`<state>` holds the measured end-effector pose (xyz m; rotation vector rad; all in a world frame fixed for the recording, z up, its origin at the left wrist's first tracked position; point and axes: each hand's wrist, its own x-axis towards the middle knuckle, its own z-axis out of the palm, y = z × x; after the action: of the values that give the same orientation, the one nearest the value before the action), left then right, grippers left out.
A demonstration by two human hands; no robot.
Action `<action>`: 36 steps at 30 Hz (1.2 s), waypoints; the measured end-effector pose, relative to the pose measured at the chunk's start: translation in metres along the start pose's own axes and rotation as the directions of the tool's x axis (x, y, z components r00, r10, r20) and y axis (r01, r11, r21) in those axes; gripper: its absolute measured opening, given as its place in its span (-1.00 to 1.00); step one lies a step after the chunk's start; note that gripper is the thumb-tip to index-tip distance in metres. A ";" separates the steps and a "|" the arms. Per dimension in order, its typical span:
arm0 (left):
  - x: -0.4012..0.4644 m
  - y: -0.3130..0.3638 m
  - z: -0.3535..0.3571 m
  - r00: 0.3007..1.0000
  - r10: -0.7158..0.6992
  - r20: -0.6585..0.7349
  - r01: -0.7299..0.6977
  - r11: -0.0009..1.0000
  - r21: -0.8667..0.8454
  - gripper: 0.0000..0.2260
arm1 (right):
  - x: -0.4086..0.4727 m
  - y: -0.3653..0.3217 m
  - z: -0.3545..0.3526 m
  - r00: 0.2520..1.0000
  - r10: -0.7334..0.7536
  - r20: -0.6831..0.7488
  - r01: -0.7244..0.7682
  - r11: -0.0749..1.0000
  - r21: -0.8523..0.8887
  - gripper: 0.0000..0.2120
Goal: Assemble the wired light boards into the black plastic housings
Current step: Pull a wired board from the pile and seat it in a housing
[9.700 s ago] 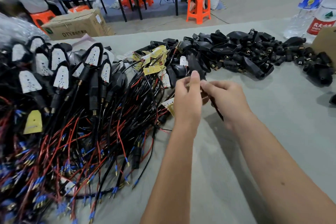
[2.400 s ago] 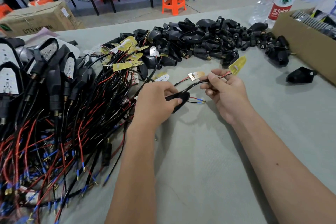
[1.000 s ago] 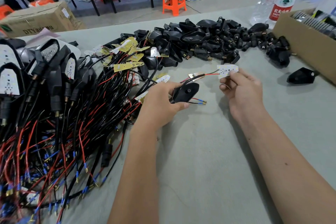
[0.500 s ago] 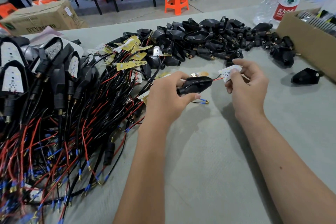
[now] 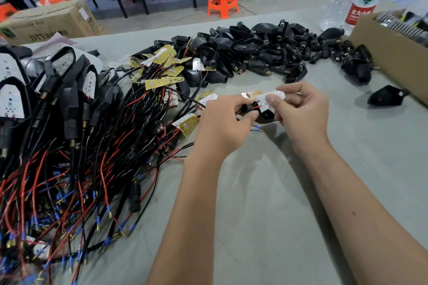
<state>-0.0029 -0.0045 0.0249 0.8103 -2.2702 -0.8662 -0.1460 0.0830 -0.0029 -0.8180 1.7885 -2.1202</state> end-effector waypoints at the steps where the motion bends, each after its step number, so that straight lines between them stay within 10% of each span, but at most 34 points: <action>1: 0.001 -0.002 0.000 1.000 0.001 -0.001 -0.001 1.000 0.022 -0.81 | 0.000 0.000 0.000 1.000 0.007 -0.002 -0.007 1.000 -0.007 -0.85; 15: -0.002 0.000 0.028 0.961 -0.222 -0.167 0.183 0.958 -0.222 -0.79 | 0.006 0.010 -0.005 0.994 0.106 -0.024 -0.107 0.991 -0.074 -0.88; 29: -0.003 -0.009 0.022 0.968 -0.248 -0.047 0.196 0.856 -0.479 -0.77 | 0.007 0.004 -0.009 0.989 -0.147 -0.033 0.121 0.905 -0.408 -0.78; 32: -0.003 -0.011 0.017 0.978 -0.201 -0.058 0.154 0.880 -0.450 -0.78 | 0.009 0.002 -0.013 0.997 0.068 0.029 -0.061 0.976 -0.207 -0.59; 36: -0.005 -0.012 0.003 0.990 -0.138 0.030 0.139 0.924 -0.355 -0.79 | 0.014 0.003 -0.020 0.962 0.179 0.208 -0.184 0.983 0.005 -0.88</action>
<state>0.0025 -0.0076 0.0131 0.8050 -1.9894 -1.3006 -0.1694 0.0916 -0.0037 -0.8022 1.6587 -1.8647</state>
